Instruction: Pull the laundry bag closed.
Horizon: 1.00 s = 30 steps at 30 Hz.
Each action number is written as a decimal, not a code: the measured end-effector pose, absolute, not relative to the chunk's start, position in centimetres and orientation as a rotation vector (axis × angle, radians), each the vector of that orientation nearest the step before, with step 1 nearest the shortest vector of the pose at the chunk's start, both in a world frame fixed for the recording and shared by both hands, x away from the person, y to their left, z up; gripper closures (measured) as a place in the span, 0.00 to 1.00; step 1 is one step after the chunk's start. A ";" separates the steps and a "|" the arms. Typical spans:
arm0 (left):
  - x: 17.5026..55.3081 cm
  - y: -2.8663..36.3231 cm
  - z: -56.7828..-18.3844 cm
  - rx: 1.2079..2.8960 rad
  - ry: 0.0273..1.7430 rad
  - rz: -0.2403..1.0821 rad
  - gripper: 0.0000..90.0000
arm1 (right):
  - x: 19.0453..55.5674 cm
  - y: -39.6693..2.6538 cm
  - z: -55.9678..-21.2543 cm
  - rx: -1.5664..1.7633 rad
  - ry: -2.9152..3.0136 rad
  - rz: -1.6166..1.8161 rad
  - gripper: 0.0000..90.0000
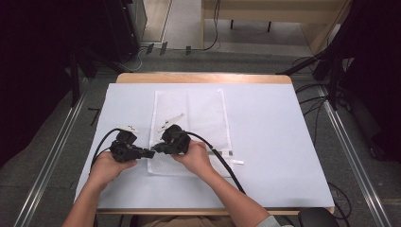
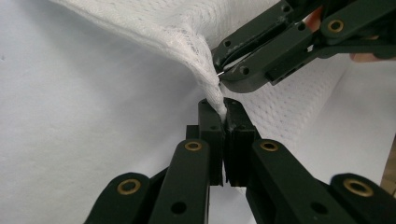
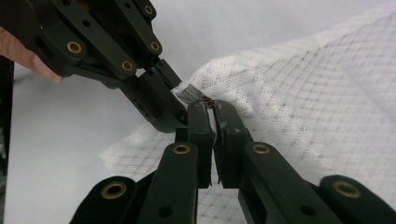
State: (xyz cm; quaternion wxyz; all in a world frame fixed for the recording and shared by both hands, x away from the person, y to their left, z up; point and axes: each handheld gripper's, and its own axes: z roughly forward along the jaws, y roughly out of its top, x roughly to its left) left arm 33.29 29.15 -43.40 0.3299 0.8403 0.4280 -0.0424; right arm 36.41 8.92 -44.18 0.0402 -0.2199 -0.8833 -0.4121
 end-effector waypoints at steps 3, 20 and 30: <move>33.3 29.1 -43.5 2.213 1.138 -0.101 0.99 | 36.4 9.1 -44.4 -0.676 -2.710 -1.262 0.98; 32.9 30.6 -43.2 2.150 1.125 -0.111 0.98 | 36.9 6.8 -45.2 -0.781 -2.749 -1.202 0.98; 32.9 30.7 -43.3 2.153 1.123 -0.116 0.98 | 37.1 5.9 -45.2 -0.804 -2.737 -1.171 0.98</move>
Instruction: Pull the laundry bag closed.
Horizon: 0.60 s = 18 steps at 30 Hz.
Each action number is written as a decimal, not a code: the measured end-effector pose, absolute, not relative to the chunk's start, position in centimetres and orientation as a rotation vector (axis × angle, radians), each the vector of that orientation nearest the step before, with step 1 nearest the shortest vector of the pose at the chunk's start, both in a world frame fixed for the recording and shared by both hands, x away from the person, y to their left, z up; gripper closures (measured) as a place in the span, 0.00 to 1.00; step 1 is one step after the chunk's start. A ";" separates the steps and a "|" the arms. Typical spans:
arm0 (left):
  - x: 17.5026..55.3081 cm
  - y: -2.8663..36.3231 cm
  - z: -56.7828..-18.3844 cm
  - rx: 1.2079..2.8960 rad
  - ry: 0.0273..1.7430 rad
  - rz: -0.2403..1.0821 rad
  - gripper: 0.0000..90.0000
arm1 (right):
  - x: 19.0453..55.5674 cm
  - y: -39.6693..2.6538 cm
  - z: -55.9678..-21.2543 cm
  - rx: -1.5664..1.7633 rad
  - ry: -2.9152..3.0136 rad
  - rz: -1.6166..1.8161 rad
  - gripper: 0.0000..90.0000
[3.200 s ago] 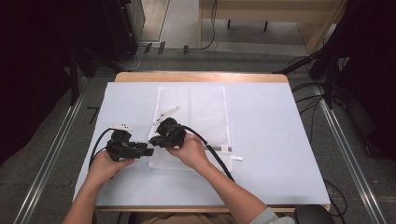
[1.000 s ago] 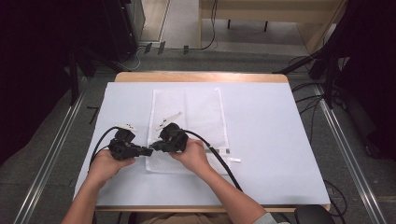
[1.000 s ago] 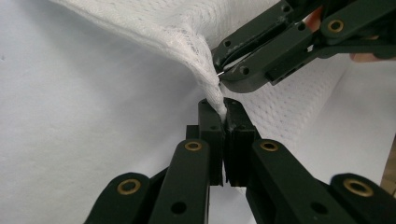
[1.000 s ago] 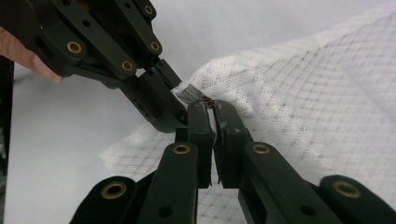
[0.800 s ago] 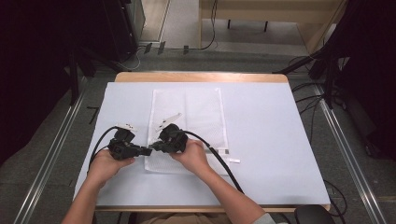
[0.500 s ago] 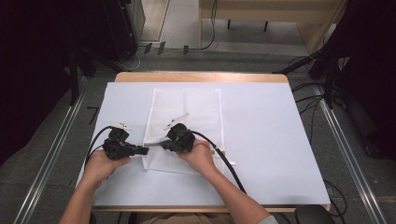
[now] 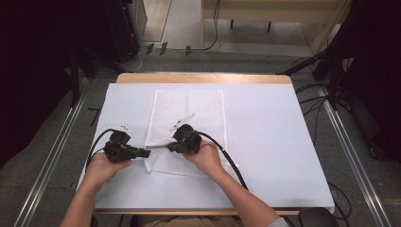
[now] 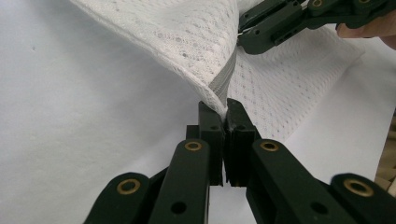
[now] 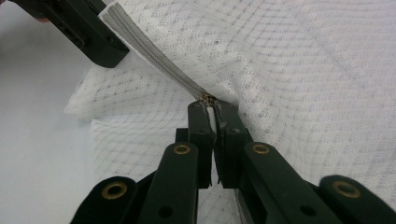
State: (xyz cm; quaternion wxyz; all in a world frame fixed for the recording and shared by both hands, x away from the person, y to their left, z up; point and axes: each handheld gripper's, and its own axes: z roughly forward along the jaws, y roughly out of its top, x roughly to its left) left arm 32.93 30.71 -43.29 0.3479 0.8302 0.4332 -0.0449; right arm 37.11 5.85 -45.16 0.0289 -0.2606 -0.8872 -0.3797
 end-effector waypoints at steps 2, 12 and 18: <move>32.9 30.8 -43.3 2.156 1.125 -0.115 0.98 | 37.0 5.7 -45.0 -0.794 -2.759 -1.163 0.98; 32.9 31.1 -43.4 2.150 1.121 -0.126 0.98 | 37.0 4.8 -44.8 -0.804 -2.754 -1.141 0.98; 32.8 31.1 -43.3 2.141 1.119 -0.126 0.98 | 36.7 4.5 -44.2 -0.786 -2.776 -1.141 0.98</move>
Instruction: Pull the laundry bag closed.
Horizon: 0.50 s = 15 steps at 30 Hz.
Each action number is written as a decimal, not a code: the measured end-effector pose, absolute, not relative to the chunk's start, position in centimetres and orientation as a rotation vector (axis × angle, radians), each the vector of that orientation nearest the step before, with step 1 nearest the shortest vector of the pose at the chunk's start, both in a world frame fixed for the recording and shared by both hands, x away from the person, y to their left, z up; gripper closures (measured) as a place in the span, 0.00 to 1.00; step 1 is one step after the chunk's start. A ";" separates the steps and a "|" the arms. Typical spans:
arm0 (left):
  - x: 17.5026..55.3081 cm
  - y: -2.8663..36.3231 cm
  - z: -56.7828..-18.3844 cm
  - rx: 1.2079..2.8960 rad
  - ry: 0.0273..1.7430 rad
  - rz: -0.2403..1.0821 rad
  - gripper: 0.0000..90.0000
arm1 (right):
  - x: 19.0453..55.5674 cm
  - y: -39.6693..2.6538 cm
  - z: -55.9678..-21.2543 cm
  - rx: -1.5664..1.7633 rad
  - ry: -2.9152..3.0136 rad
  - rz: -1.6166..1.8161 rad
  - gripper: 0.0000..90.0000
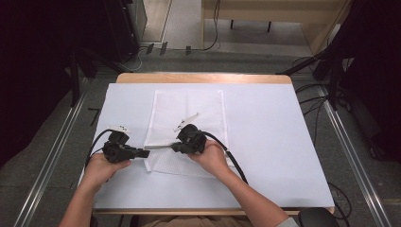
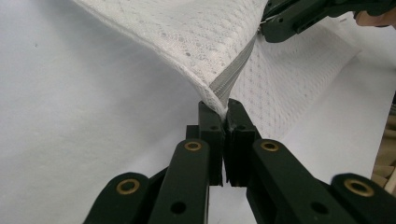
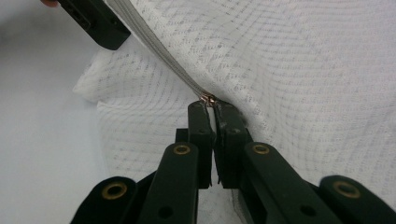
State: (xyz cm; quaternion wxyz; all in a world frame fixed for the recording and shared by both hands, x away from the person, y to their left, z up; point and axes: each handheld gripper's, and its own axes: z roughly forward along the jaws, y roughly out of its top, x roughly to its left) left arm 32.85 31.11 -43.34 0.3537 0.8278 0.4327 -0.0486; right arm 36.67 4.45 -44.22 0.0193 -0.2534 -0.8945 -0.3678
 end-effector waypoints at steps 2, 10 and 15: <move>32.8 31.1 -43.3 2.143 1.112 -0.128 0.98 | 36.7 4.3 -44.2 -0.780 -2.774 -1.144 0.98; 32.8 31.2 -43.2 2.121 1.101 -0.158 0.98 | 36.7 3.9 -44.4 -0.800 -2.766 -1.134 0.98; 32.8 31.2 -43.3 2.128 1.100 -0.161 0.98 | 36.8 3.4 -44.4 -0.804 -2.778 -1.115 0.98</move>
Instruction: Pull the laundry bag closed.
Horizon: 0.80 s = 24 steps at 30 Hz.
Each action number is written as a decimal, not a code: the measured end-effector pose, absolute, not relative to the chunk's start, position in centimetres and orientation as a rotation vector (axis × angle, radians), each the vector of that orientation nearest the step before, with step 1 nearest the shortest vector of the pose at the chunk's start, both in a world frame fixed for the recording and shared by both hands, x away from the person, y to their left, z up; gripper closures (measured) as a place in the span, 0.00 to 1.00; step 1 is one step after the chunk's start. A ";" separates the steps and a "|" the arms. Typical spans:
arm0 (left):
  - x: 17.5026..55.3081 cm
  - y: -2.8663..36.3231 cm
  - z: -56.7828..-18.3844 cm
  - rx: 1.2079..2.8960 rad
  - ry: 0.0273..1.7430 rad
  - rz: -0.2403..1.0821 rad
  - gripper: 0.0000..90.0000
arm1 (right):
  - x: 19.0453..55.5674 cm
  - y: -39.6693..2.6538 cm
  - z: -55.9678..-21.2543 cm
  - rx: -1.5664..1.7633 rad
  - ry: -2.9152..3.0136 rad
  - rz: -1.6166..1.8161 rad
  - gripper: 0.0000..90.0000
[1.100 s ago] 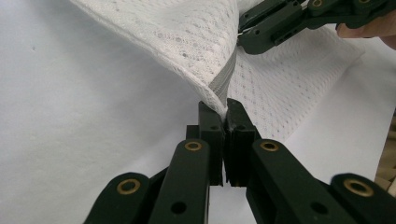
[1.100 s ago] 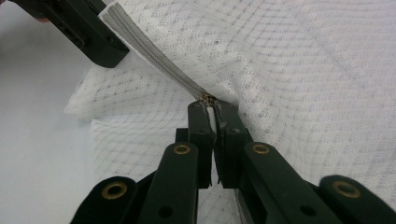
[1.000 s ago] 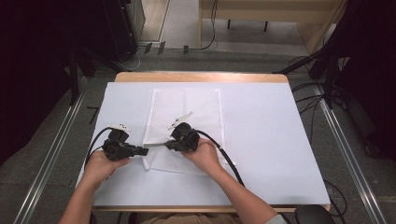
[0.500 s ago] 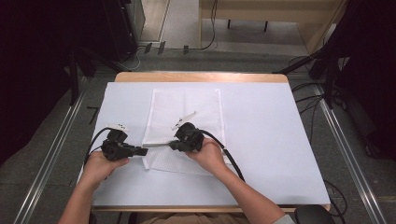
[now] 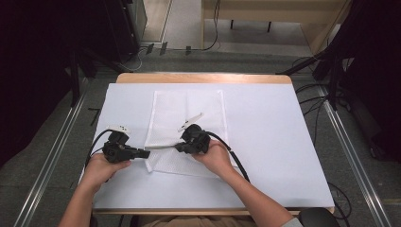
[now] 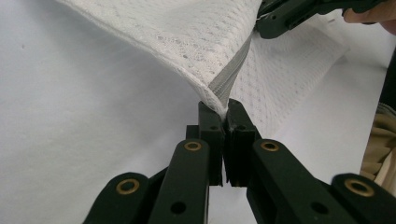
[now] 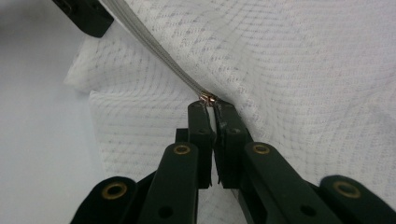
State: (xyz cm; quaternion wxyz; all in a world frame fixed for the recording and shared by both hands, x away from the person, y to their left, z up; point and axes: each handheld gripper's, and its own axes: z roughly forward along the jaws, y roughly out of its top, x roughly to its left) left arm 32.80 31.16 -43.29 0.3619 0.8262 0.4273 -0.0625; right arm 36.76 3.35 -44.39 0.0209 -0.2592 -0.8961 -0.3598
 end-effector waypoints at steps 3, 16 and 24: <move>32.8 31.3 -43.3 2.137 1.102 -0.161 0.98 | 36.9 3.0 -44.6 -0.817 -2.773 -1.100 0.98; 32.8 31.4 -43.4 2.143 1.107 -0.170 0.98 | 37.0 2.1 -44.9 -0.832 -2.762 -1.093 0.98; 32.7 31.3 -43.2 2.143 1.092 -0.180 0.98 | 37.3 1.0 -45.5 -0.879 -2.749 -1.076 0.98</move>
